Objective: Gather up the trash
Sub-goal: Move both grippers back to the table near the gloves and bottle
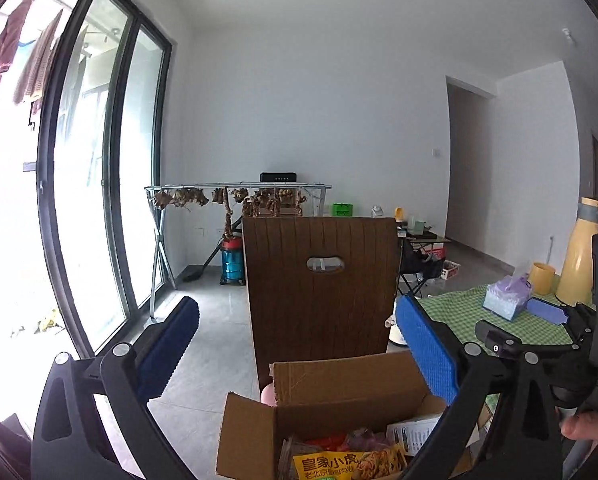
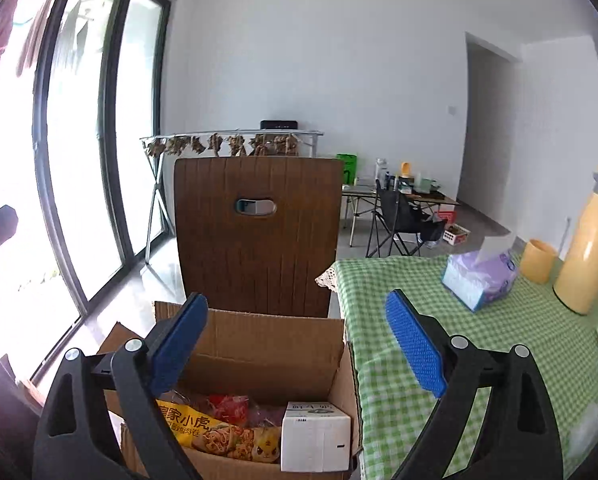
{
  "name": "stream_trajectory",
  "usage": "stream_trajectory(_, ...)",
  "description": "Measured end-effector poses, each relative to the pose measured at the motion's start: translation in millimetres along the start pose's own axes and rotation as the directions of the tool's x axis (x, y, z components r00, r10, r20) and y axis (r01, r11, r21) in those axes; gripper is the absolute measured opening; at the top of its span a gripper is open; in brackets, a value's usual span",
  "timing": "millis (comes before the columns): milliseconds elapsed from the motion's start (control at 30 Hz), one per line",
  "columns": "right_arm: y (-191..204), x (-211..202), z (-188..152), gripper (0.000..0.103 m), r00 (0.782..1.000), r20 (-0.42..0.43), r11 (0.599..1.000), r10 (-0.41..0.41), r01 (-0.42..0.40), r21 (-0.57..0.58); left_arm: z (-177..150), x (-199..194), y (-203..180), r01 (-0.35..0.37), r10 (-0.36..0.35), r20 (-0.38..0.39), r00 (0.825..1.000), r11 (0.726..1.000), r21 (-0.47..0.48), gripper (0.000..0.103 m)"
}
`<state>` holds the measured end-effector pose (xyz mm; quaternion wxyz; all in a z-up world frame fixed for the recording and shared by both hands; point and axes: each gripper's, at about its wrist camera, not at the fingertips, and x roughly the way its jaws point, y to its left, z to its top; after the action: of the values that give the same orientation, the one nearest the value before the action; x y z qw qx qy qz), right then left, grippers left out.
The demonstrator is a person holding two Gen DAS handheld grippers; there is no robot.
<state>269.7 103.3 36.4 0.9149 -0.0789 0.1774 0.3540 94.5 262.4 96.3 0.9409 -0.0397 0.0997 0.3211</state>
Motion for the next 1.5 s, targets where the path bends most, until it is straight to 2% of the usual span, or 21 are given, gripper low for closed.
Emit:
stream_trajectory(333,-11,-28,8,0.087,0.998,0.056,0.999,-0.034,0.033,0.014,0,-11,-20,0.03,-0.031,0.023,0.999,0.999,0.025,0.096)
stream_trajectory(567,-32,-55,8,0.087,0.992,0.09,0.996,-0.088,0.086,0.027,-4,-5,-40,0.081,-0.08,-0.003,0.997,0.996,0.024,0.096)
stream_trajectory(767,-89,-94,-9,0.087,0.969,0.085,0.972,-0.232,0.226,0.068,-7,5,-94,0.188,-0.187,-0.036,0.982,0.981,0.046,0.096)
stream_trajectory(867,-137,-127,-28,0.087,0.938,0.052,0.935,-0.344,0.336,0.116,-13,7,-137,0.279,-0.276,-0.063,0.959,0.959,0.045,0.096)
stream_trajectory(933,-163,-147,-39,0.087,0.916,0.031,0.91,-0.399,0.391,0.139,-17,8,-168,0.346,-0.341,-0.089,0.936,0.937,0.045,0.096)
stream_trajectory(1000,-195,-175,-53,0.087,0.876,0.0,0.865,-0.483,0.477,0.157,-23,9,-198,0.417,-0.409,-0.123,0.904,0.908,0.047,0.096)
stream_trajectory(1067,-222,-200,-67,0.087,0.836,-0.028,0.821,-0.549,0.545,0.169,-33,6,-239,0.514,-0.5,-0.174,0.848,0.856,0.044,0.096)
stream_trajectory(1100,-242,-218,-77,0.087,0.806,-0.05,0.788,-0.59,0.588,0.182,-37,6,-256,0.556,-0.539,-0.197,0.819,0.83,0.041,0.096)
stream_trajectory(1133,-252,-229,-83,0.087,0.789,-0.062,0.769,-0.611,0.61,0.192,-42,4,-279,0.602,-0.58,-0.224,0.783,0.797,0.039,0.096)
stream_trajectory(1167,-269,-245,-93,0.087,0.762,-0.087,0.736,-0.642,0.644,0.209,-48,1,-298,0.631,-0.604,-0.244,0.759,0.775,0.041,0.096)
stream_trajectory(1200,-277,-256,-100,0.087,0.745,-0.102,0.716,-0.659,0.663,0.22,-52,0,-312,0.649,-0.62,-0.256,0.741,0.759,0.042,0.096)
stream_trajectory(1267,-301,-280,-116,0.087,0.704,-0.148,0.661,-0.695,0.706,0.252,-64,-4,-348,0.696,-0.657,-0.296,0.693,0.717,0.037,0.096)
stream_trajectory(1300,-309,-287,-121,0.087,0.691,-0.163,0.644,-0.704,0.719,0.262,-68,-3,-360,0.708,-0.666,-0.31,0.679,0.705,0.038,0.096)
stream_trajectory(1367,-321,-299,-132,0.087,0.672,-0.189,0.621,-0.716,0.737,0.268,-80,-4,-391,0.749,-0.692,-0.353,0.63,0.662,0.038,0.096)
stream_trajectory(1433,-328,-298,-138,0.087,0.666,-0.21,0.618,-0.716,0.744,0.253,-95,-4,-423,0.787,-0.708,-0.41,0.575,0.616,0.039,0.096)
stream_trajectory(1467,-332,-296,-142,0.087,0.664,-0.223,0.618,-0.714,0.747,0.244,-100,-2,-434,0.794,-0.705,-0.433,0.562,0.606,0.043,0.096)
stream_trajectory(1500,-337,-295,-145,0.087,0.664,-0.234,0.618,-0.71,0.747,0.244,-107,4,-449,0.794,-0.689,-0.464,0.557,0.606,0.053,0.096)
